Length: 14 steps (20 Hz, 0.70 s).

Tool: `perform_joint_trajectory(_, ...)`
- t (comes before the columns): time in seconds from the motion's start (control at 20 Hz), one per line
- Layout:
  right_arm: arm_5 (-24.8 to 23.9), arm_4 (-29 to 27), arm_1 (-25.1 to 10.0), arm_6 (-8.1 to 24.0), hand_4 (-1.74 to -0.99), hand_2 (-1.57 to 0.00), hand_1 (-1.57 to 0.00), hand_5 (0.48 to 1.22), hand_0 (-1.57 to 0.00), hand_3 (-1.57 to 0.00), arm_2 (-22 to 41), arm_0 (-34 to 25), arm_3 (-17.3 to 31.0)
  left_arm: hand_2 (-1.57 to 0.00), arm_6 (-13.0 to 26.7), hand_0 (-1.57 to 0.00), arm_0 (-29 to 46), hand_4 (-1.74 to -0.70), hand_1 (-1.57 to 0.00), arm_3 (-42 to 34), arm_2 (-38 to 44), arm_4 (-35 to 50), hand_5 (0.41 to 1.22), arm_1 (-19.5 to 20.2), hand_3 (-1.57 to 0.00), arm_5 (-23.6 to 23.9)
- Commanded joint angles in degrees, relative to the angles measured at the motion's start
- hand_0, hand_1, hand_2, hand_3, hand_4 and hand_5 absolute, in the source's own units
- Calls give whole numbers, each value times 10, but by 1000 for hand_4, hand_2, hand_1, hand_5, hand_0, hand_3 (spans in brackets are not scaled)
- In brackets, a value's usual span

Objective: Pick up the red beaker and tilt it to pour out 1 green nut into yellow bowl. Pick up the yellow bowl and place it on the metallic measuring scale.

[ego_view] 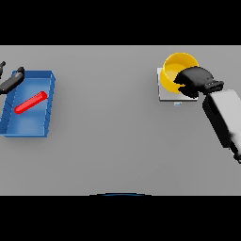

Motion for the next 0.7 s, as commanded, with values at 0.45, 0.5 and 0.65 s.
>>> perform_joint_trajectory(0.45, 29, -11, 7, 12, -1588, -913, -828, 1016, -577, -742, -14, -6, 19, 1, 10, 1, 13, -732, 1, -21, 4, 2, 729, -12, 1, -4)
perform_joint_trajectory(0.5, 36, -12, 4, 9, -1563, -799, -703, 971, -461, -669, -14, -7, 21, 1, 7, 1, 17, -729, 1, -21, 9, 3, 723, -19, 1, 1)
perform_joint_trajectory(0.65, 37, 0, -1, 2, -1501, -519, -380, 877, -236, -525, -5, -14, 30, 1, 10, 1, 11, -724, 1, -17, 4, 3, 708, -12, 1, 2)
